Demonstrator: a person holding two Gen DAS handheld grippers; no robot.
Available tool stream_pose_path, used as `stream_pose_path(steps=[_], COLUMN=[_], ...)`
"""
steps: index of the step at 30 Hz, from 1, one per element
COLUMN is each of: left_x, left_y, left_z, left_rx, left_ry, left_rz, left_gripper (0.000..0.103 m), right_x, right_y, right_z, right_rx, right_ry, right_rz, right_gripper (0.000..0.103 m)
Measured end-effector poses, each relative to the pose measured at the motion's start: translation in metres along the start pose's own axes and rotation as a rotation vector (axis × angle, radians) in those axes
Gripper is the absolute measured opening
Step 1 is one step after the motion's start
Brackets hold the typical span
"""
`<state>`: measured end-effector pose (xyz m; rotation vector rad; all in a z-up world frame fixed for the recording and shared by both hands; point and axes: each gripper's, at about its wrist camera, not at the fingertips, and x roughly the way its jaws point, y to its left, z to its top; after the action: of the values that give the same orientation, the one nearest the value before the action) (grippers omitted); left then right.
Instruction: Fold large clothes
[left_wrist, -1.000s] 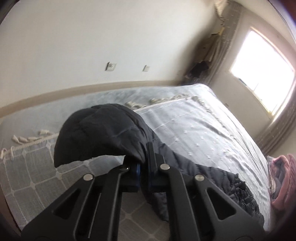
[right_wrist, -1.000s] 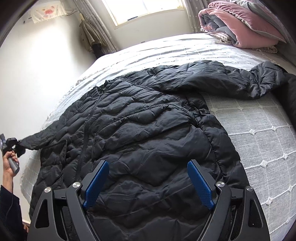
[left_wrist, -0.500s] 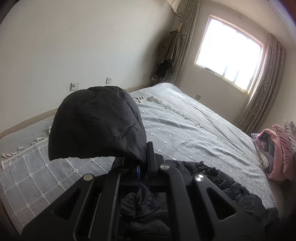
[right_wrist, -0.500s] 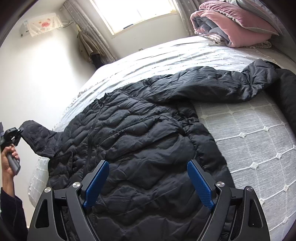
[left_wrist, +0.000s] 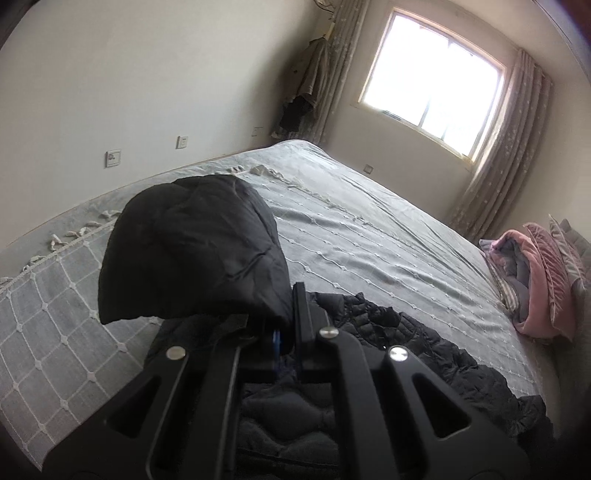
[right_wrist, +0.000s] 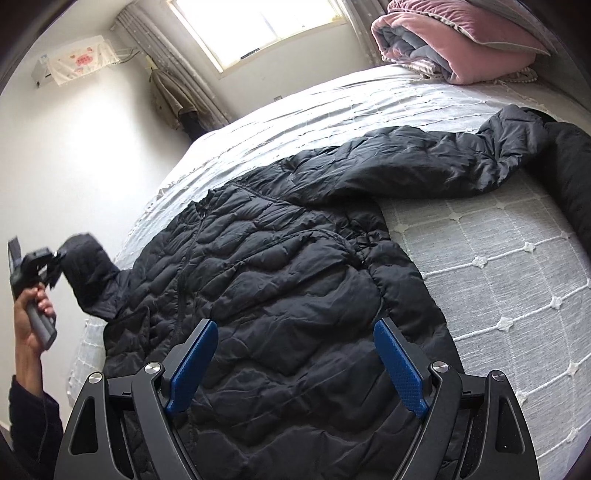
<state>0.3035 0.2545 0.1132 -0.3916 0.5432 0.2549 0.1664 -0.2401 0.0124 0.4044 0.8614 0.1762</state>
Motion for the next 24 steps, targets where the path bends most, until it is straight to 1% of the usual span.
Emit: stream_pose_path(steps=[2,4,8,10,12,13,14,15,16,17,19,24], left_x=[0.009,0.018,0.043,0.06,0.075,0.083,0.088,0.095,0.1,0.103,0.108,0.108], left_y=[-0.026,-0.046,-0.086,-0.106,-0.119,-0.126,-0.13,-0.137,-0.142,-0.146,-0.157,-0.154], left_z=[-0.011,-0.022,-0.053,-0.072,-0.087,-0.095,-0.101,-0.11,-0.118,-0.122,-0.135,-0.142], left_rx=[0.048,0.076,0.134,0.17,0.182,0.177,0.173,0.17,0.172,0.177,0.199,0.211], left_ry=[0.019,0.046,0.104,0.149,0.197,0.228,0.248,0.273,0.295,0.306,0.329,0.384], left_rz=[-0.018,-0.037,-0.081,-0.094,-0.108,-0.125,-0.136,-0.152,-0.162,-0.165,-0.172,-0.186], left_gripper=[0.006,0.006,0.007,0.007,0.013,0.018,0.026,0.03,0.04,0.048,0.051,0.051], right_x=[0.001,0.002,-0.001,-0.001,-0.001,-0.001,-0.002,-0.002,-0.003,-0.003,-0.006,-0.008], right_y=[0.0,-0.001,-0.003,-0.004,-0.005,-0.005,-0.005,-0.005,-0.006,-0.006,-0.006,-0.007], right_z=[-0.001,-0.001,0.0,0.0,0.0,0.001,0.001,0.001,0.002,0.002,0.002,0.003], right_rx=[0.001,0.004,0.004,0.006,0.011,0.012,0.012,0.011,0.009,0.008,0.01,0.01], right_ry=[0.002,0.003,-0.004,-0.006,-0.006,-0.006,-0.007,-0.008,-0.01,-0.012,-0.015,-0.021], right_rz=[0.0,-0.002,-0.008,-0.012,-0.012,-0.011,-0.012,-0.014,-0.017,-0.018,-0.015,-0.016], right_gripper=[0.088,0.088,0.088,0.088,0.088,0.088,0.088,0.088,0.088,0.088,0.088,0.088])
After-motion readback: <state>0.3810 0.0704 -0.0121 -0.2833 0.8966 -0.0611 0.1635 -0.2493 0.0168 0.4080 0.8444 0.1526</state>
